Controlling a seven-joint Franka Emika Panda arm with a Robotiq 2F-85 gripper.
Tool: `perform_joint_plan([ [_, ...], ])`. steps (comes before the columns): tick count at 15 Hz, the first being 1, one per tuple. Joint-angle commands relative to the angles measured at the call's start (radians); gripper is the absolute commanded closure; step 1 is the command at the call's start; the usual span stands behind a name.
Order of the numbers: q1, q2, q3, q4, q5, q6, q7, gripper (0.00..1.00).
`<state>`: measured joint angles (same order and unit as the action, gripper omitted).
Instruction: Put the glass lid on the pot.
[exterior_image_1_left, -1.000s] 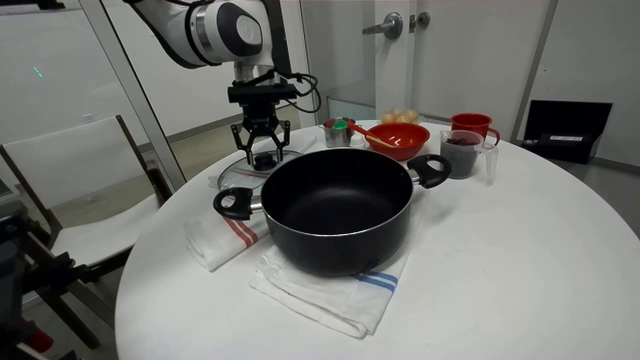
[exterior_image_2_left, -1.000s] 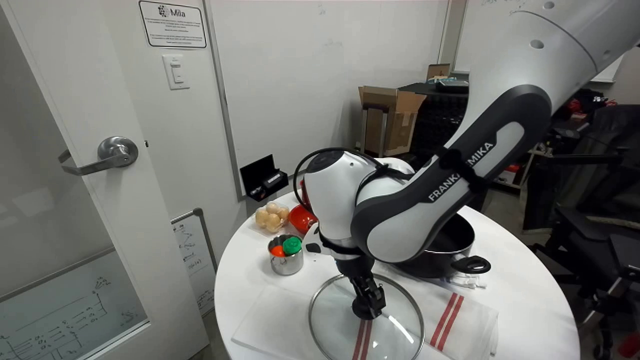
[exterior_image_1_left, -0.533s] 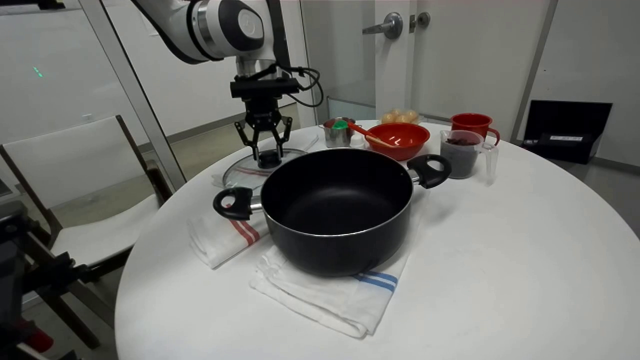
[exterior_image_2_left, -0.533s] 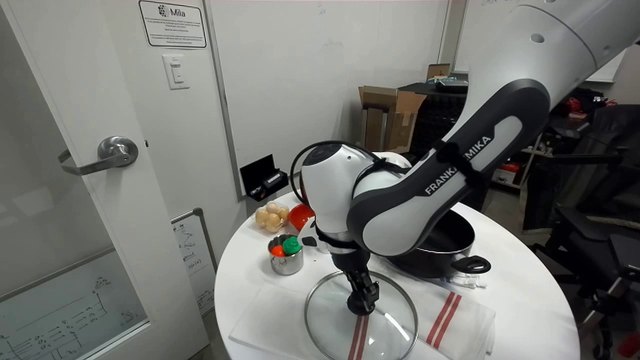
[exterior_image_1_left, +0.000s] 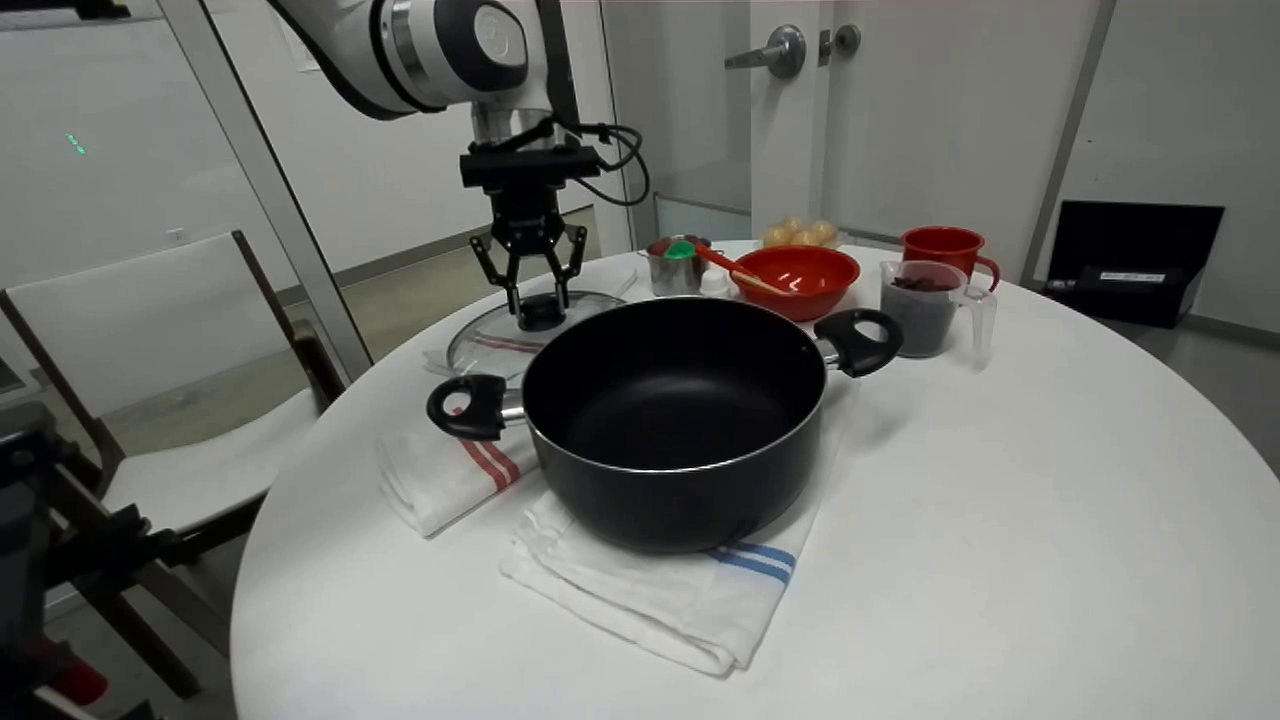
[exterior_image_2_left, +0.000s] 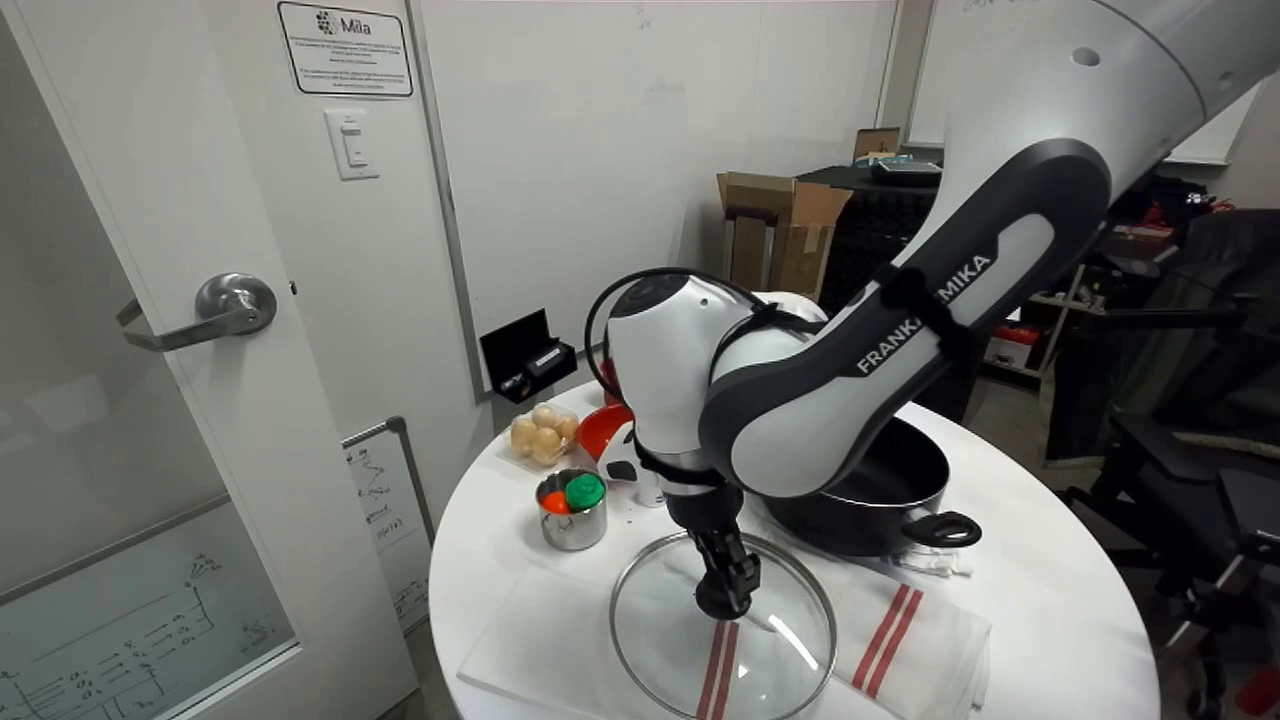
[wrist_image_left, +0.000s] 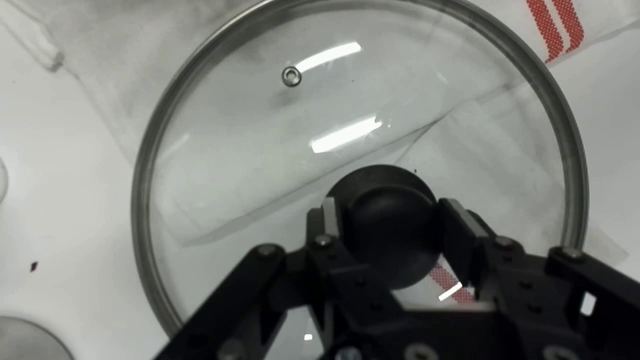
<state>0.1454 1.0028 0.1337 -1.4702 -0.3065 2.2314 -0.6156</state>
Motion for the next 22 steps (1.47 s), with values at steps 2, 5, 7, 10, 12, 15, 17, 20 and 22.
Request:
perform_joint_plan([
  [2, -0.012, -0.134, -0.005, -0.124, -0.023, 0.022, 0.003, 0.75],
  [5, -0.015, -0.198, -0.008, -0.165, -0.025, 0.015, 0.007, 0.75],
  [7, -0.015, -0.24, -0.01, -0.187, -0.026, 0.003, 0.009, 0.75],
  [10, -0.009, -0.296, -0.01, -0.209, -0.03, -0.014, 0.01, 0.75],
  [12, -0.004, -0.325, -0.015, -0.215, -0.037, -0.024, 0.017, 0.75],
  [15, -0.012, -0.334, -0.03, -0.178, -0.026, -0.09, 0.042, 0.75],
  [17, -0.033, -0.33, -0.042, -0.148, -0.009, -0.138, 0.058, 0.75],
  [20, -0.076, -0.328, -0.058, -0.124, 0.014, -0.176, 0.078, 0.75],
  [22, -0.119, -0.325, -0.059, -0.116, 0.043, -0.184, 0.079, 0.75],
])
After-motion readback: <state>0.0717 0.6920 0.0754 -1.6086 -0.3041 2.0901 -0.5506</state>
